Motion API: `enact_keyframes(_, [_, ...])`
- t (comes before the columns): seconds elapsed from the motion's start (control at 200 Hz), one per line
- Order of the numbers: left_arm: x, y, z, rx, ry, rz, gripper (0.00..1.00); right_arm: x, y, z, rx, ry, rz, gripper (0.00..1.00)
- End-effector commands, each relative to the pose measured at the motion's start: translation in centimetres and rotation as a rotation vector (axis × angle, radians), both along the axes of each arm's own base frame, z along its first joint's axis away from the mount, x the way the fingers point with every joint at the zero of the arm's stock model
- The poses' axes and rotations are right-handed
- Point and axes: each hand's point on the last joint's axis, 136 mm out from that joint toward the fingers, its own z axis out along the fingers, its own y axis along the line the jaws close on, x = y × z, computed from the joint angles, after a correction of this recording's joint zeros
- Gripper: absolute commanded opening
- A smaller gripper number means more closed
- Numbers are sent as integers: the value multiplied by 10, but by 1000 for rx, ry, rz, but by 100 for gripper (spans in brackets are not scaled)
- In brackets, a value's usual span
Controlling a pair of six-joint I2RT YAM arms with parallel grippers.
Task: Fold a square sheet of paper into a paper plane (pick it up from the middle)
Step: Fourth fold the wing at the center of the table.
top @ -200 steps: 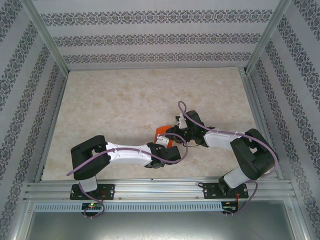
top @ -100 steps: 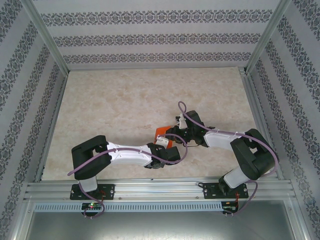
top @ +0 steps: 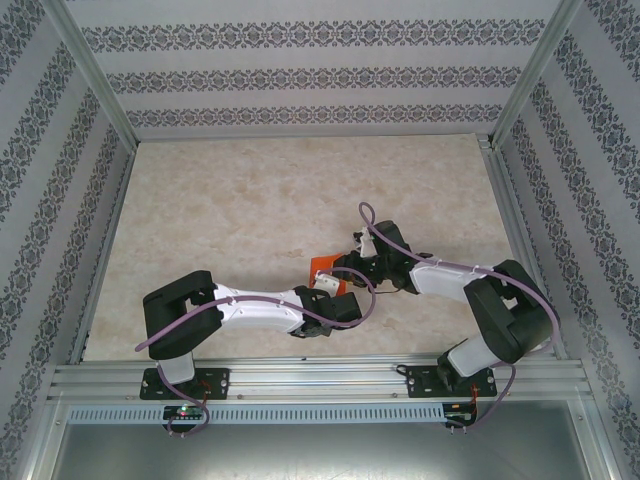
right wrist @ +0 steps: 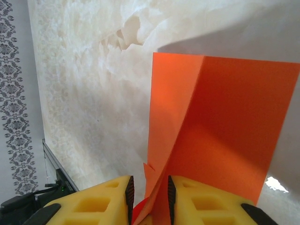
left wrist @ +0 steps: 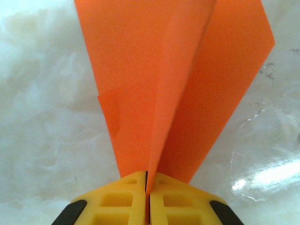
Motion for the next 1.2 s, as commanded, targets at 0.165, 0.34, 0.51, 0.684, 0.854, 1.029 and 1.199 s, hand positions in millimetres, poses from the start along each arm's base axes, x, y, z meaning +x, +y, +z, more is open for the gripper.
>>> enact_keyframes(0.165, [-4,-11,-10,-145,103,-17,7,-2,-26,21,-57,-87,-60,40])
enact_keyframes(0.34, [-2,-18,-7,-345,170,-16,6,-16,-42,31,-79,-127,-86,43])
enact_keyframes(0.51, [2,-25,2,-545,241,-39,7,-34,-44,37,-36,-148,-95,39])
enact_keyframes(0.684, [3,-24,-6,-628,311,-36,6,-49,-36,33,-17,-173,-90,28])
enact_keyframes(0.854, [4,-17,-14,-692,342,-3,5,-54,-19,28,-33,-180,-57,23])
enact_keyframes(1.029, [4,-12,-16,-746,386,6,5,-49,5,26,-8,-175,-16,20])
enact_keyframes(1.199, [2,1,-20,-774,414,36,4,-36,28,31,65,-174,-1,18])
